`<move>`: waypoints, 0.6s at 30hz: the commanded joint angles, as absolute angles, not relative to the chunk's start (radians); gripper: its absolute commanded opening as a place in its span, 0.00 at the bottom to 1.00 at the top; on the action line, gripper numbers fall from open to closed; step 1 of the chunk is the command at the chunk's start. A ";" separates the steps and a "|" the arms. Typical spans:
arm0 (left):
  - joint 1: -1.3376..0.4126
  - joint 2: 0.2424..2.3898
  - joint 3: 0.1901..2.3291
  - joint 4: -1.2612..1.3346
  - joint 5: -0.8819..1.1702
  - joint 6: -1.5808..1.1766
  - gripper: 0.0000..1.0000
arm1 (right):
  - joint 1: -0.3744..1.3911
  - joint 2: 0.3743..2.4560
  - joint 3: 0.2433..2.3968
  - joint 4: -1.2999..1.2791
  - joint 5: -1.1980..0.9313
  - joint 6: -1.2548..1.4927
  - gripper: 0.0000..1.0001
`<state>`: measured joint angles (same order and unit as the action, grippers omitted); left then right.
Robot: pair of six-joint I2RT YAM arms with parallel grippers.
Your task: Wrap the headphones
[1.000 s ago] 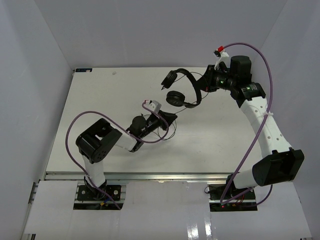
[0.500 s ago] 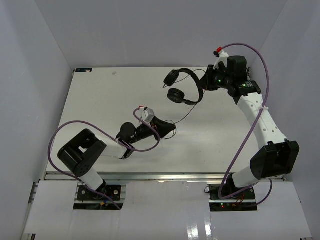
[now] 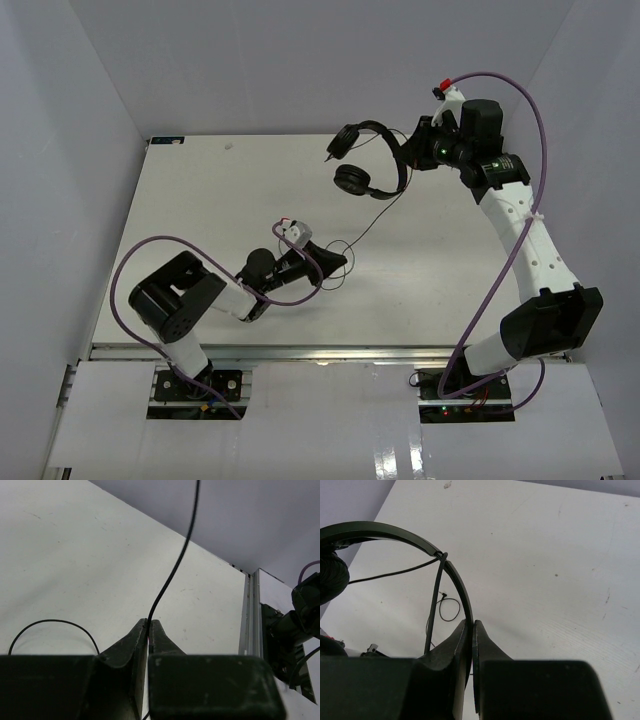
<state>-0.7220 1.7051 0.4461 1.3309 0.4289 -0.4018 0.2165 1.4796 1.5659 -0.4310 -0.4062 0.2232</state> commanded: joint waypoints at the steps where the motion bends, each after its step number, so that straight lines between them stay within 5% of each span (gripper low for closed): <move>1: -0.722 1.620 0.428 1.528 0.501 -0.416 0.14 | 0.204 1.450 1.618 -0.411 -0.358 0.190 0.08; 18: -0.720 1.149 0.288 1.259 0.529 -0.371 0.12 | 0.186 1.496 1.578 -0.385 -0.342 0.176 0.08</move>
<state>-0.7223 1.1793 0.3173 1.3099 0.5340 -0.3991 0.1891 1.5026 1.5726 -0.4418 -0.3363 0.1722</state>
